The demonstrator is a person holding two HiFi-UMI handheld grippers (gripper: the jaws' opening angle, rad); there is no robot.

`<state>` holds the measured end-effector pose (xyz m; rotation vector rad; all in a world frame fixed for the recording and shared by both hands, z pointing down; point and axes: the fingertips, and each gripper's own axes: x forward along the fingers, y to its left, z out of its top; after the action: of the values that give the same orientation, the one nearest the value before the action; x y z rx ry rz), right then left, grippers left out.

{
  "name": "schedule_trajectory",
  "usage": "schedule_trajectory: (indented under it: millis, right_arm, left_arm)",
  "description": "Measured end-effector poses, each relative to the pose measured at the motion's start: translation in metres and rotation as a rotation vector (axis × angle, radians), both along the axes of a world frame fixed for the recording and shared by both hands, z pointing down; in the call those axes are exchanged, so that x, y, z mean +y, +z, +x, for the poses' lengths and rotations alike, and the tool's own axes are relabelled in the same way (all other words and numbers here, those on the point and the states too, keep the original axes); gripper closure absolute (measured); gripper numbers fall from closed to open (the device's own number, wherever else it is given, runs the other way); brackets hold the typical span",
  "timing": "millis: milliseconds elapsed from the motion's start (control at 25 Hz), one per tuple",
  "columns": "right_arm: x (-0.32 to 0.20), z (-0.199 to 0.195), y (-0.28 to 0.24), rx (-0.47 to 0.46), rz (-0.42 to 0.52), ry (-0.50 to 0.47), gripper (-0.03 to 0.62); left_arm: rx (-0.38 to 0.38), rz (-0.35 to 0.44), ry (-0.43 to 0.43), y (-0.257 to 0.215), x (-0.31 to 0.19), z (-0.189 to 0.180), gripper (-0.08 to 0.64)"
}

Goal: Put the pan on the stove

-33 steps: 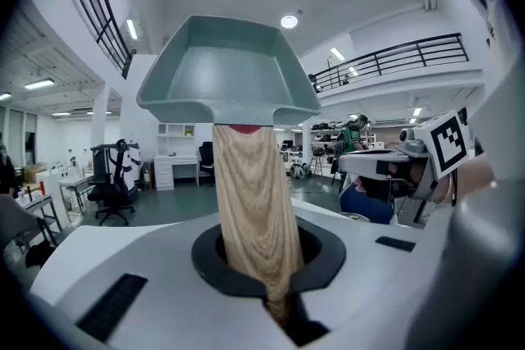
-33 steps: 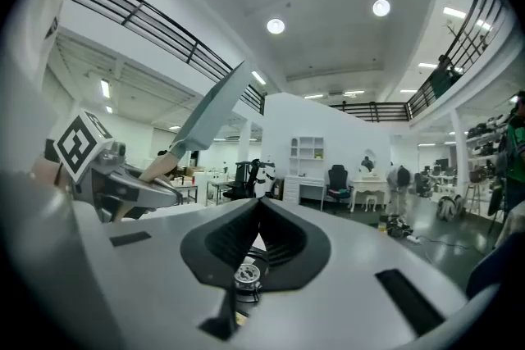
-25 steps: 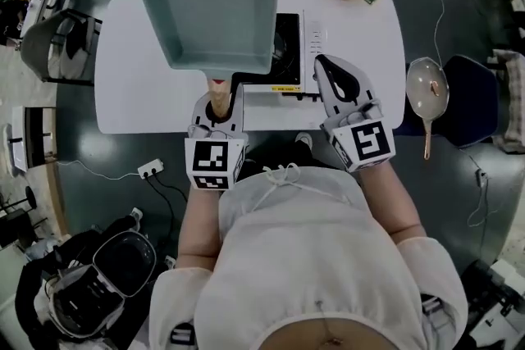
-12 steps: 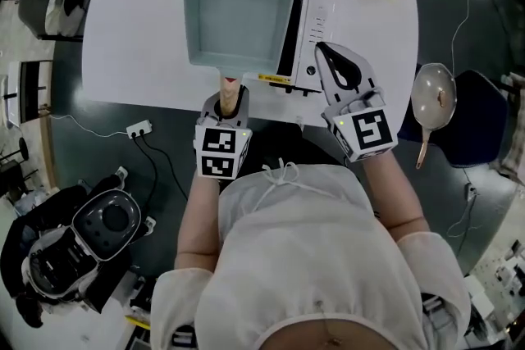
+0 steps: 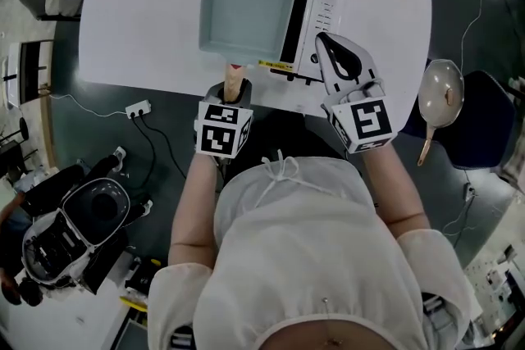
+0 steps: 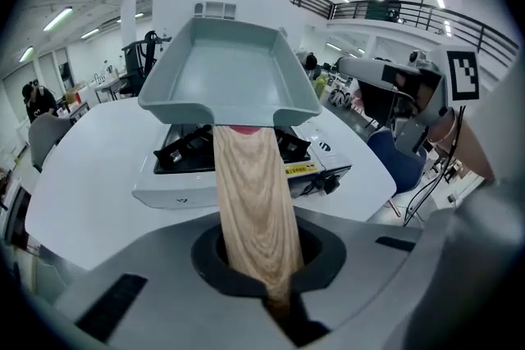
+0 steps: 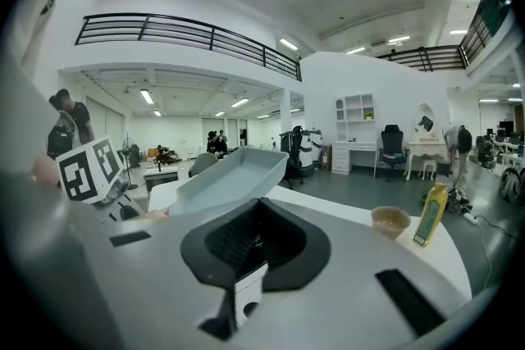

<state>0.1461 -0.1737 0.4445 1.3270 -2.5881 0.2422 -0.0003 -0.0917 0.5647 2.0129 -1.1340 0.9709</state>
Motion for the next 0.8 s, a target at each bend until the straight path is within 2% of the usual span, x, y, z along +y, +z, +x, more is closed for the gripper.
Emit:
schedule_trajectory:
  millis: [480,640,800]
  right_arm:
    - [0.005,-0.003,0.009,0.027,-0.012,0.012,0.588]
    - [0.004,-0.001,0.012,0.028,-0.026,0.024,0.588]
    - [0.001,0.002,0.015,0.024,-0.035,0.039,0.588]
  left_arm:
    - [0.004,-0.206,-0.027,0.021,0.012,0.001,0.532]
    - [-0.030,-0.229,0.001,0.020,0.010,-0.005,0.532]
    - [-0.016,-0.272,0.012,0.017,0.006,-0.003,0.532]
